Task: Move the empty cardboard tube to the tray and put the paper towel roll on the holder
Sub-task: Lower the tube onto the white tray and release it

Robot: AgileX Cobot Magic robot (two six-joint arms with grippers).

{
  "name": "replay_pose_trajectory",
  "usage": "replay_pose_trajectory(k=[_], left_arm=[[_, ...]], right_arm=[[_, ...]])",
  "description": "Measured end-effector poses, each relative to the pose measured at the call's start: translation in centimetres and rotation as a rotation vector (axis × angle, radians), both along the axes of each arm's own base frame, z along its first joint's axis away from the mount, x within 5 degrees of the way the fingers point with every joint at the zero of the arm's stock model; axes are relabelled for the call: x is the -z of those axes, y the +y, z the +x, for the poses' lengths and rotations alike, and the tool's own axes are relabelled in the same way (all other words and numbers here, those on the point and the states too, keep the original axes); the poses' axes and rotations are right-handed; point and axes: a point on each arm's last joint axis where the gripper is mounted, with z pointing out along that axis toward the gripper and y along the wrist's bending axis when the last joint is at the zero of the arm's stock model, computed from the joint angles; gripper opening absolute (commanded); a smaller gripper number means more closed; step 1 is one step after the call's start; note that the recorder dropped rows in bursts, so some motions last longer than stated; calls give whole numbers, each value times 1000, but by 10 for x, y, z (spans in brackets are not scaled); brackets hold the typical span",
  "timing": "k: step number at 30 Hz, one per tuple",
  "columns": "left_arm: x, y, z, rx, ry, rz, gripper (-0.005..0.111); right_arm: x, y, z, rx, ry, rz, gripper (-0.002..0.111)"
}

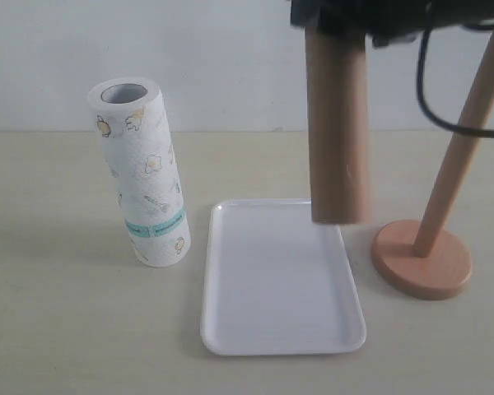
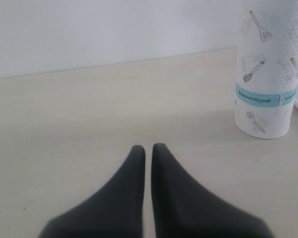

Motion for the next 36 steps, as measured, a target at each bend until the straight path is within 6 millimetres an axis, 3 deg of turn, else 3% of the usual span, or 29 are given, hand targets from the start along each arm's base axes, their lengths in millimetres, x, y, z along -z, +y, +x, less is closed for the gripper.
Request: replay_pose_trajectory(k=[6, 13, 17, 21, 30, 33, 36], left_arm=[[0, 0, 0, 0, 0, 0, 4], [0, 0, 0, 0, 0, 0, 4], [0, 0, 0, 0, 0, 0, 4], [0, 0, 0, 0, 0, 0, 4], [0, 0, 0, 0, 0, 0, 4], [0, 0, 0, 0, 0, 0, 4], [0, 0, 0, 0, 0, 0, 4]], right_arm=[[57, 16, 25, 75, 272, 7, 0], [98, 30, 47, 79, 537, -114, 0], [109, 37, 63, 73, 653, -178, 0], [112, 44, 77, 64, 690, -201, 0], [144, 53, 94, 33, 719, -258, 0], [156, 56, 99, 38, 721, -259, 5], [168, 58, 103, 44, 720, -259, 20]])
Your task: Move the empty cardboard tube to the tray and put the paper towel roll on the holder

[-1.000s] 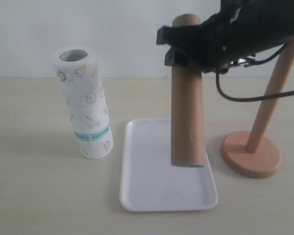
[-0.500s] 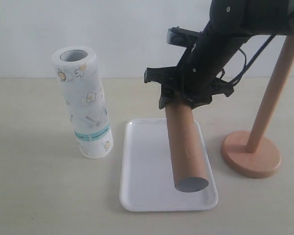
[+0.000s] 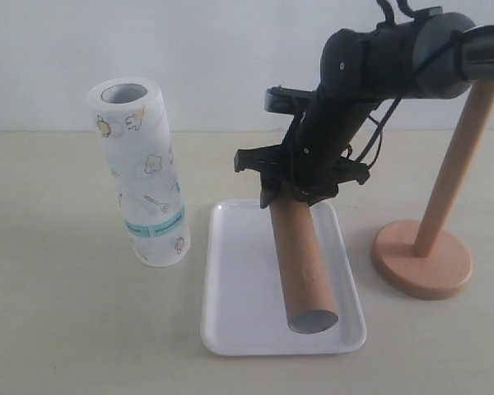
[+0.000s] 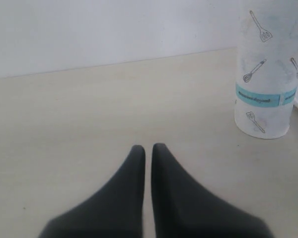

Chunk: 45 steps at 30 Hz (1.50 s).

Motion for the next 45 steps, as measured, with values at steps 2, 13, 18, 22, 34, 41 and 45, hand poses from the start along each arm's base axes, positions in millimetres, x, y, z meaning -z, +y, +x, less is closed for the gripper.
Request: replay_pose_trajectory(k=[2, 13, 18, 22, 34, 41, 45], left_arm=[[0, 0, 0, 0, 0, 0, 4], [0, 0, 0, 0, 0, 0, 4], [0, 0, 0, 0, 0, 0, 4], [0, 0, 0, 0, 0, 0, 4], [0, 0, 0, 0, 0, 0, 4], [0, 0, 0, 0, 0, 0, 4], [0, 0, 0, 0, 0, 0, 4]], right_arm=[[7, 1, 2, 3, 1, -2, 31], [29, 2, 7, 69, 36, -4, 81], [30, 0, 5, 81, 77, -17, 81], [-5, -6, -2, 62, 25, -22, 81], [-130, -33, -44, -94, -236, 1, 1], [-177, -52, -81, -140, -338, 23, 1], [-199, -61, -119, -165, -445, 76, 1]])
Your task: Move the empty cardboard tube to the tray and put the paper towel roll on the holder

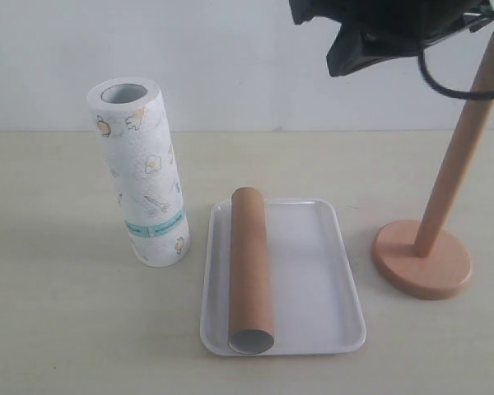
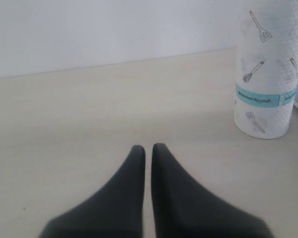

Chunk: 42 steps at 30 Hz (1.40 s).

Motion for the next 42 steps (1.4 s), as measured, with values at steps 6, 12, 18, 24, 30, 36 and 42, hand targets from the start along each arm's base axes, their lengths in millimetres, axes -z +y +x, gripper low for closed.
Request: replay_pose_trajectory(k=[6, 12, 18, 24, 30, 36, 42], left_arm=[[0, 0, 0, 0, 0, 0, 4], [0, 0, 0, 0, 0, 0, 4], [0, 0, 0, 0, 0, 0, 4], [0, 0, 0, 0, 0, 0, 4], [0, 0, 0, 0, 0, 0, 4], [0, 0, 0, 0, 0, 0, 4], [0, 0, 0, 0, 0, 0, 4]], right_arm=[[9, -21, -60, -60, -116, 31, 1], [24, -55, -110, -85, -222, 54, 1], [16, -80, -149, -95, -256, 75, 1], [4, -97, -173, -92, -340, 128, 1], [-7, -114, -194, -62, -432, 192, 1], [13, -136, -193, 184, -605, 145, 1], [76, -155, -194, 460, -698, 87, 1]])
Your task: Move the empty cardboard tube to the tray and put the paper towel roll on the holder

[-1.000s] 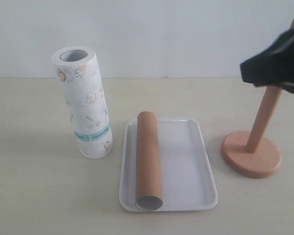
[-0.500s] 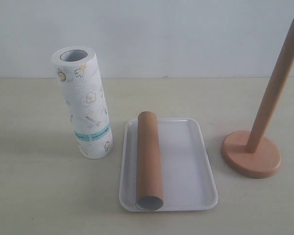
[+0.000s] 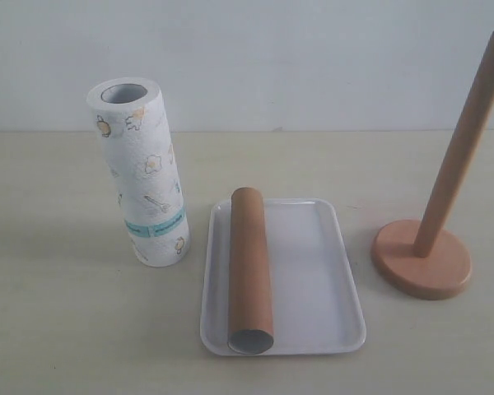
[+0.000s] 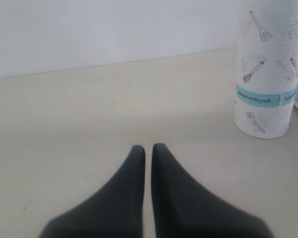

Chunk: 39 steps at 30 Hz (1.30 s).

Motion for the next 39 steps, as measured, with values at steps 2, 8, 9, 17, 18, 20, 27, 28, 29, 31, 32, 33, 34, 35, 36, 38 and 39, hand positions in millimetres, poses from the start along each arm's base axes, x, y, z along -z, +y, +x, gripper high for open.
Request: replay_pose_trajectory(k=[2, 8, 9, 17, 18, 20, 27, 28, 29, 31, 32, 33, 34, 35, 36, 38, 39], left_arm=[[0, 0, 0, 0, 0, 0, 4], [0, 0, 0, 0, 0, 0, 4], [0, 0, 0, 0, 0, 0, 4], [0, 0, 0, 0, 0, 0, 4], [0, 0, 0, 0, 0, 0, 4], [0, 0, 0, 0, 0, 0, 4], [0, 0, 0, 0, 0, 0, 4], [0, 0, 0, 0, 0, 0, 4], [0, 0, 0, 0, 0, 0, 4], [0, 0, 0, 0, 0, 0, 4], [0, 0, 0, 0, 0, 0, 4], [0, 0, 0, 0, 0, 0, 4], [0, 0, 0, 0, 0, 0, 4], [0, 0, 0, 0, 0, 0, 4], [0, 0, 0, 0, 0, 0, 4], [0, 0, 0, 0, 0, 0, 4], [0, 0, 0, 0, 0, 0, 4]], right_arm=[[22, -4, -1, 63, 14, 0, 1], [70, -9, 1, 134, 118, 2, 1], [76, -9, 2, 136, 132, 3, 1], [105, -8, -6, 137, 130, 1, 1], [109, -8, -7, 137, 126, 1, 1], [117, -8, -9, 137, 118, 1, 1], [131, -8, -9, 135, 157, -1, 1], [131, -8, -9, 135, 156, -1, 1], [131, -8, -9, 135, 157, -1, 1], [131, -8, -9, 135, 156, -3, 1], [131, -8, -9, 135, 156, -3, 1], [132, -8, -9, 135, 158, -3, 1], [132, -8, -9, 135, 160, -3, 1], [132, -8, -9, 135, 162, -3, 1], [132, -8, -9, 134, 164, -1, 1], [132, -8, -9, 134, 164, -1, 1], [132, -8, -9, 134, 164, -1, 1]])
